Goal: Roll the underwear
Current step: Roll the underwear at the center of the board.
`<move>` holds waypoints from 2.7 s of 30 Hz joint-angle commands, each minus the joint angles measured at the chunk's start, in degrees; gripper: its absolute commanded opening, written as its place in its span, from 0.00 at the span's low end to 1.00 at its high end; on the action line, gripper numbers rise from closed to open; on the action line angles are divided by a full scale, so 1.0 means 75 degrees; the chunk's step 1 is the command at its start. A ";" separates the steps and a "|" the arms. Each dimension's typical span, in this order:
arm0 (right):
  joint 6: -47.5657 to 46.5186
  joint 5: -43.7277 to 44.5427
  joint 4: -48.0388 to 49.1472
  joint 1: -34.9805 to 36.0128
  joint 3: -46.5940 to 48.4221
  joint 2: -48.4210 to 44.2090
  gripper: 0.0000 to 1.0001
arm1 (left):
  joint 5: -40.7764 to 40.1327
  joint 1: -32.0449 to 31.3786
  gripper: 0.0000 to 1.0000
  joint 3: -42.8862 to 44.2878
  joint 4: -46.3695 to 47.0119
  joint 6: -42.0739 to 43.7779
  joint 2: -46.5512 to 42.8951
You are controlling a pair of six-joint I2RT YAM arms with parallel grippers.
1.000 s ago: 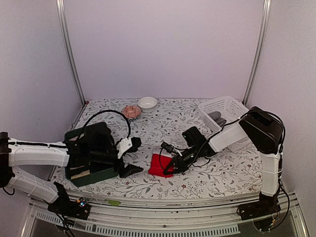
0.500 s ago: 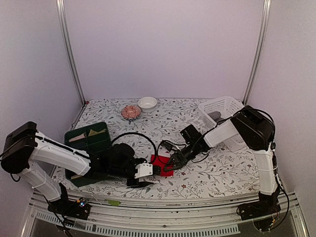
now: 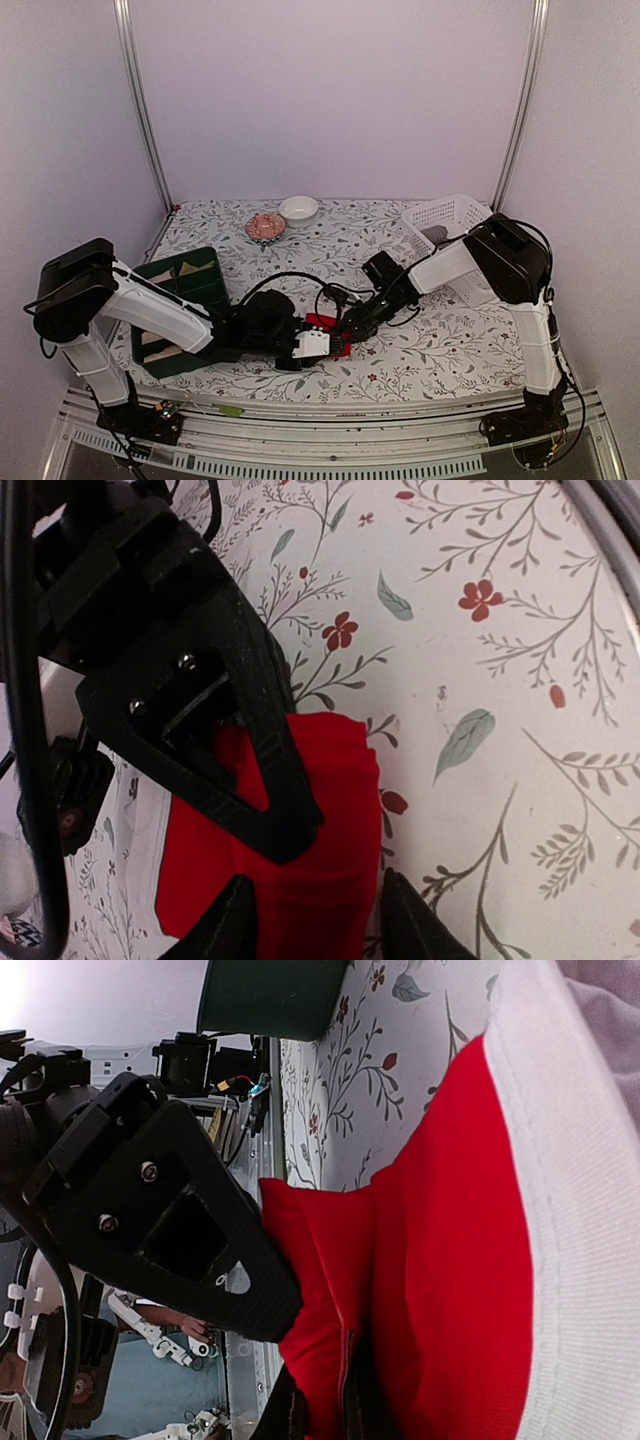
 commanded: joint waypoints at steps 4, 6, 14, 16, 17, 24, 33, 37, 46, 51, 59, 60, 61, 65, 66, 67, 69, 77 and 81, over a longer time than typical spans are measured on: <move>-0.0331 0.1291 -0.0649 -0.0004 -0.0450 0.0850 0.00 | -0.0341 -0.0097 0.30 0.0692 -0.0990 0.0286 0.0989; -0.0376 0.1302 -0.0641 -0.0023 -0.0466 0.0806 0.00 | -0.0253 -0.0083 0.26 0.0721 -0.1220 0.0245 0.1008; -0.0538 0.2594 -0.0329 -0.0236 -0.0730 -0.0642 0.31 | 0.0764 0.0219 0.11 0.0960 -0.2471 -0.0314 0.0719; -0.0531 0.3023 0.0265 -0.0319 -0.1056 -0.1348 0.37 | 0.1143 0.0352 0.08 0.1074 -0.2827 -0.0394 0.0628; -0.0515 0.3269 0.0552 -0.0357 -0.1227 -0.1663 0.41 | 0.1280 0.0400 0.07 0.1154 -0.3041 -0.0424 0.0622; -0.0660 0.4600 0.1409 -0.0430 -0.2156 -0.3174 0.48 | 0.2367 0.0862 0.03 0.1904 -0.4465 -0.0664 0.0811; -0.1472 0.5761 0.2572 0.0528 -0.4543 -0.5791 0.50 | 0.4062 0.1862 0.04 0.3585 -0.6112 -0.0818 0.1713; -0.2045 0.6440 0.2628 0.1360 -0.4663 -0.5838 0.51 | 0.4652 0.2175 0.04 0.4560 -0.7048 -0.0731 0.2721; -0.3433 0.7769 0.2722 0.2289 -0.3474 -0.4400 0.58 | 0.5398 0.2547 0.04 0.5644 -0.8147 -0.0493 0.3721; -0.4099 0.8081 0.2772 0.2443 -0.3037 -0.3872 0.58 | 0.5412 0.2602 0.05 0.5594 -0.8165 -0.0506 0.3739; -0.4630 0.8001 0.2352 0.2596 -0.2703 -0.3093 0.59 | 0.5376 0.2619 0.06 0.5677 -0.8165 -0.0550 0.3788; -0.4611 0.8025 0.2300 0.2604 -0.2688 -0.3028 0.59 | 0.5379 0.2627 0.07 0.5678 -0.8165 -0.0552 0.3796; -0.4599 0.8041 0.2264 0.2616 -0.2684 -0.2976 0.59 | 0.5383 0.2627 0.07 0.5670 -0.8165 -0.0550 0.3797; -0.4546 0.8194 0.2276 0.2624 -0.2738 -0.2795 0.56 | 0.5373 0.2628 0.07 0.5655 -0.8165 -0.0538 0.3797; -0.4536 0.8226 0.2286 0.2625 -0.2723 -0.2754 0.54 | 0.5364 0.2633 0.07 0.5649 -0.8165 -0.0533 0.3797; -0.4539 0.8275 0.2281 0.2628 -0.2711 -0.2708 0.52 | 0.5361 0.2632 0.08 0.5643 -0.8165 -0.0530 0.3789; -0.4545 0.8454 0.2253 0.2629 -0.2651 -0.2555 0.52 | 0.5367 0.2644 0.08 0.5622 -0.8154 -0.0529 0.3766; -0.4578 0.9008 0.1983 0.2638 -0.2513 -0.2123 0.44 | 0.5418 0.2711 0.10 0.5604 -0.8153 -0.0506 0.3717; -0.4423 0.8848 0.1677 0.2641 -0.2436 -0.2074 0.13 | 0.5436 0.2736 0.11 0.5579 -0.8153 -0.0471 0.3645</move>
